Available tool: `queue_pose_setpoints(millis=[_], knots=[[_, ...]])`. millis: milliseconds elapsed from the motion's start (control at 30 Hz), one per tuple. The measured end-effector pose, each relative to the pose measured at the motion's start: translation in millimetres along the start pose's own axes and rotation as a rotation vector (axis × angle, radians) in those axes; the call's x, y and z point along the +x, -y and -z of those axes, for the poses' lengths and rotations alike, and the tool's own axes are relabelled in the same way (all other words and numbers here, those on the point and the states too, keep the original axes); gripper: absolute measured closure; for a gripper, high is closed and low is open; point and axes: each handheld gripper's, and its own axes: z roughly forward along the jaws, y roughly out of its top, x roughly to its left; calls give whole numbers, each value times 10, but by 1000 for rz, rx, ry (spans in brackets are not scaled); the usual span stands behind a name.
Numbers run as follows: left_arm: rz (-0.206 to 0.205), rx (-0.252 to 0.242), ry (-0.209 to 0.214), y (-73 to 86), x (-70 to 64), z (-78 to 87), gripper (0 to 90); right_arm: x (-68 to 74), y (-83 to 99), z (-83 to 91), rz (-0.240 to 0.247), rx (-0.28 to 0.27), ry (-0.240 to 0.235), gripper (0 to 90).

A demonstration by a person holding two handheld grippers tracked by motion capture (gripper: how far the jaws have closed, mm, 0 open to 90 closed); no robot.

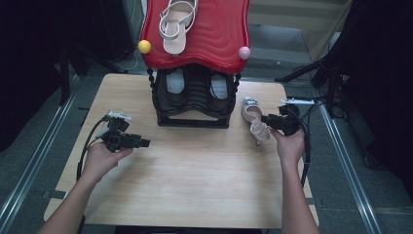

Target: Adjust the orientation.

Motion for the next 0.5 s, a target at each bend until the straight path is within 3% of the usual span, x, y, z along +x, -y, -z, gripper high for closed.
queue_pose_setpoints(millis=[500], knots=[[8, 1, -11, 87, 0, 31, 453, 108, -90, -163, 27, -29, -2, 675]])
